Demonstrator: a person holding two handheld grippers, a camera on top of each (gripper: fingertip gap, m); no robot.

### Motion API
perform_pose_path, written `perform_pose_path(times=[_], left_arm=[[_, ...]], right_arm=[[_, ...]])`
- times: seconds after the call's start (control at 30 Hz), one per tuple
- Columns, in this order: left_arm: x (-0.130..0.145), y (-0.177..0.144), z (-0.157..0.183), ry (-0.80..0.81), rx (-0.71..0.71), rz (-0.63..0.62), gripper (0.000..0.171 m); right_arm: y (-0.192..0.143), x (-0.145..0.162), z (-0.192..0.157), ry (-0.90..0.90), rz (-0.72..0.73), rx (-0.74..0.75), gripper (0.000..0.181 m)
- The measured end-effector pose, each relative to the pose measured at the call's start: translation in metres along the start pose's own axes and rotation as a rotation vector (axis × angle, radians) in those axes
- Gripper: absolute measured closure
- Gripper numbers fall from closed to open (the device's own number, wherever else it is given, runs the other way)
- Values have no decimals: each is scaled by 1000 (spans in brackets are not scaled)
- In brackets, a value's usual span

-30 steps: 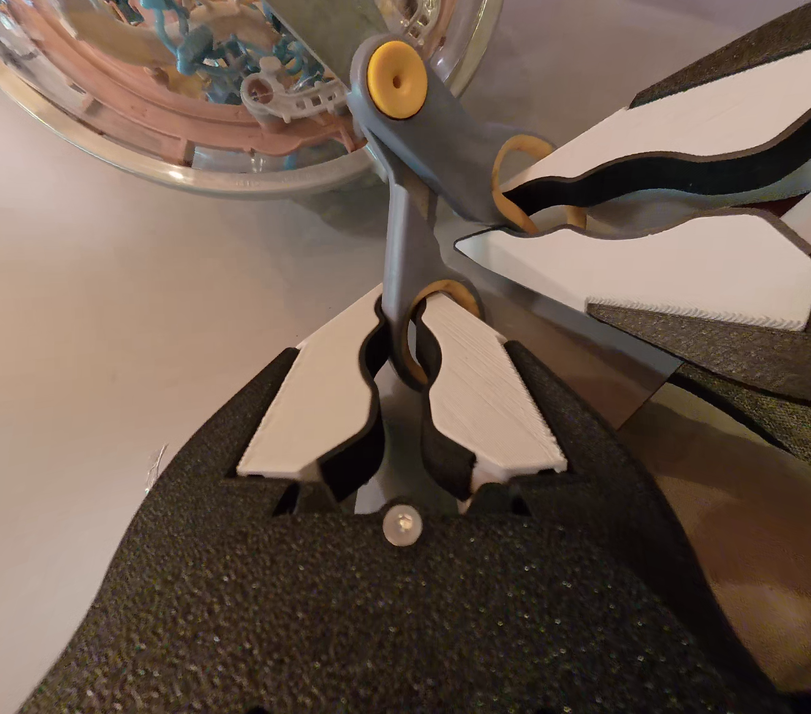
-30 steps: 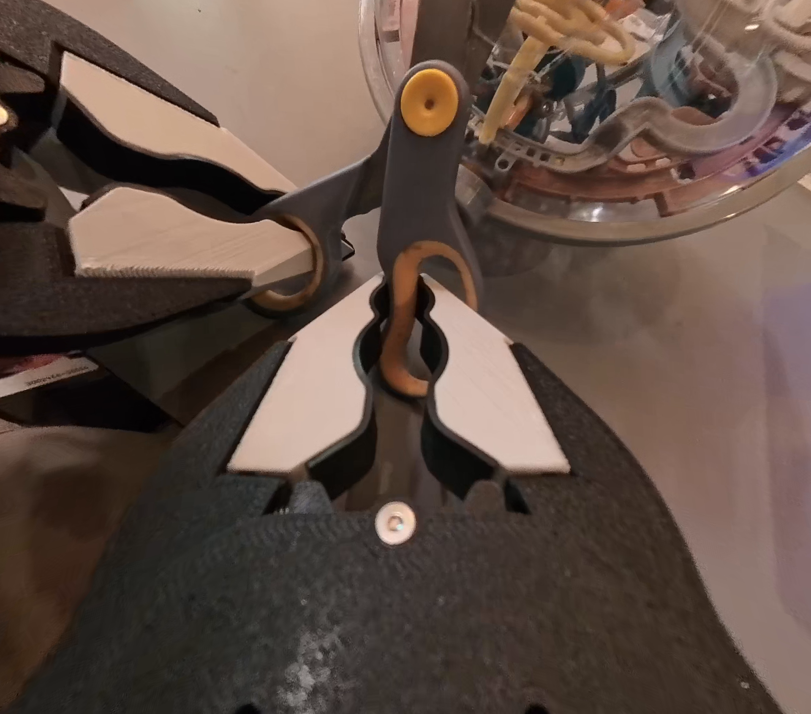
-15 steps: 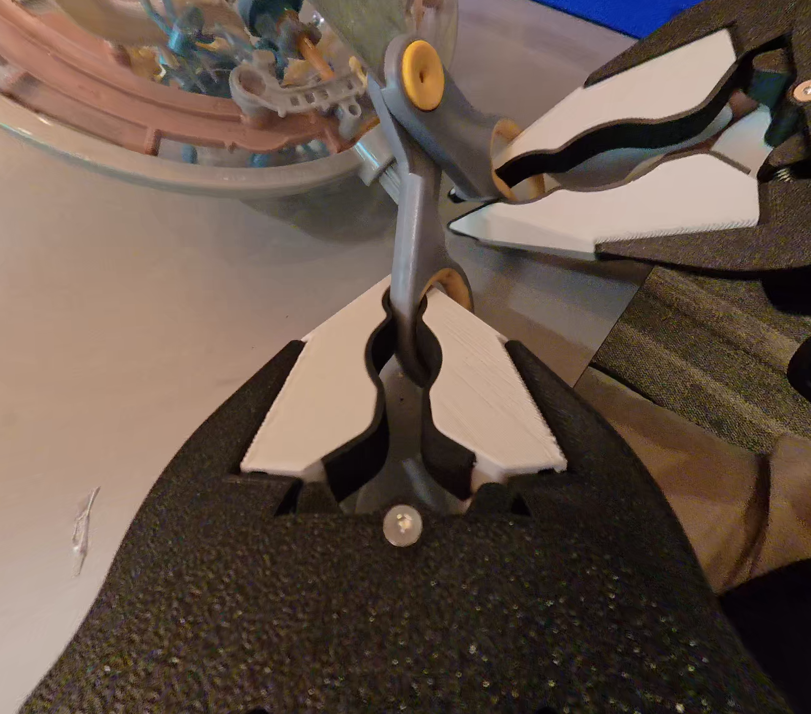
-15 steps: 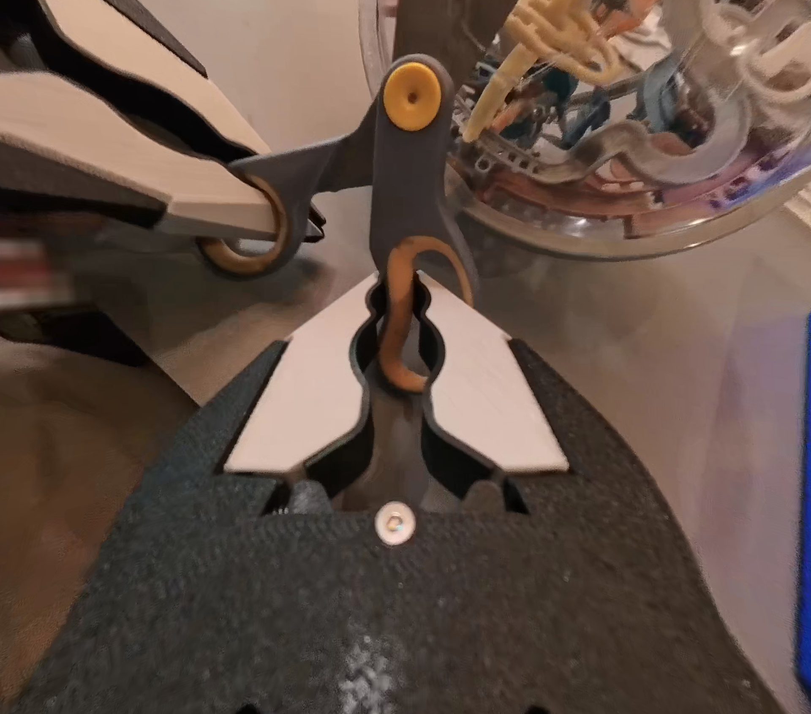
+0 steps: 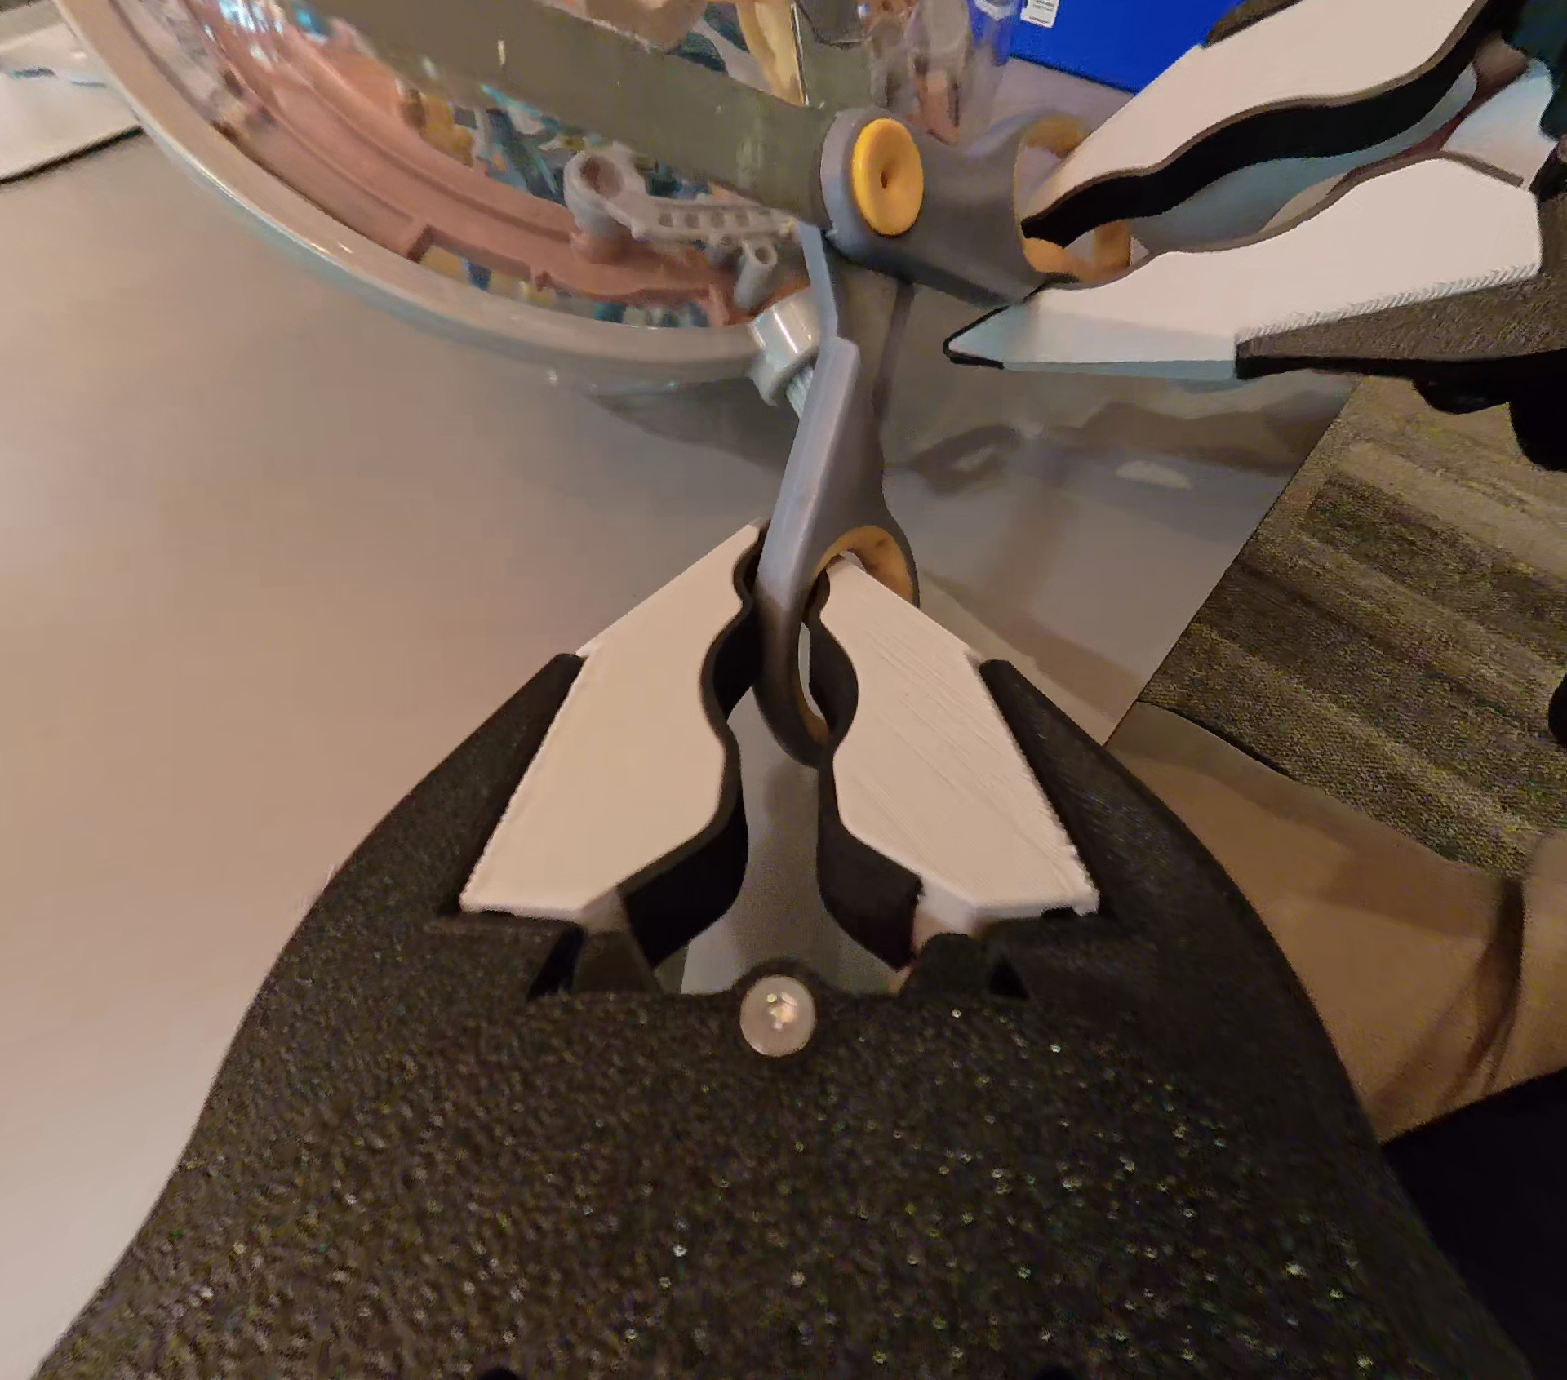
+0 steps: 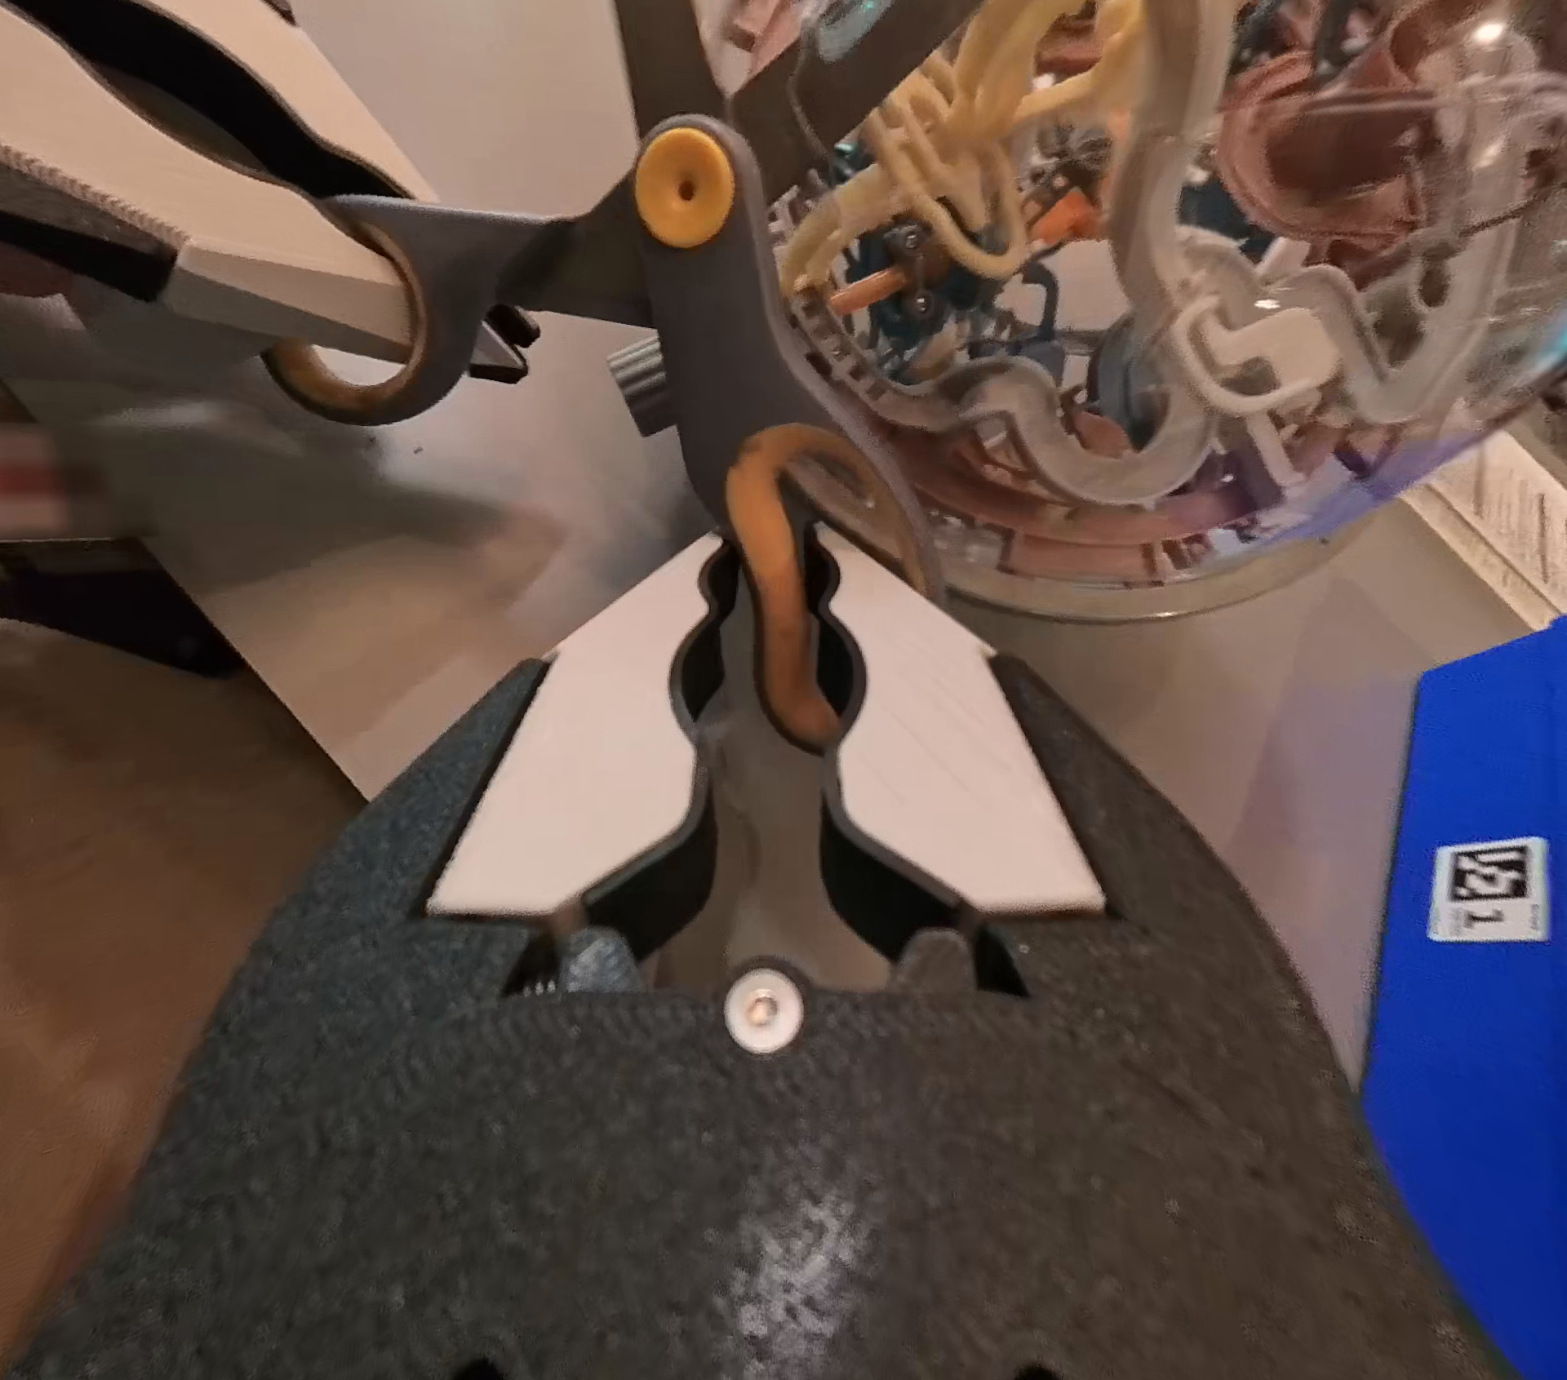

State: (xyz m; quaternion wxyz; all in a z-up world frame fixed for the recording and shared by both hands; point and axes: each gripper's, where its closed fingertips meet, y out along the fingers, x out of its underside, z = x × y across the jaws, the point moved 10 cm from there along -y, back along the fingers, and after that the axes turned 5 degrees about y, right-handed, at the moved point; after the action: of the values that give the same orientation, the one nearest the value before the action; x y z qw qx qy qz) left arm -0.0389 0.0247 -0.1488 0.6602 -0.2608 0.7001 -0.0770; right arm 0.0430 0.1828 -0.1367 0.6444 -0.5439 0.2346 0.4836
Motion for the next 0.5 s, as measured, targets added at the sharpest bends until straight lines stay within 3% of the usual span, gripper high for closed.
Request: perform_pose_path(times=[0.5], left_arm=[[3,5,4,-76,67,23,171]], right_arm=[[6,2,-19,89,46,-24,172]])
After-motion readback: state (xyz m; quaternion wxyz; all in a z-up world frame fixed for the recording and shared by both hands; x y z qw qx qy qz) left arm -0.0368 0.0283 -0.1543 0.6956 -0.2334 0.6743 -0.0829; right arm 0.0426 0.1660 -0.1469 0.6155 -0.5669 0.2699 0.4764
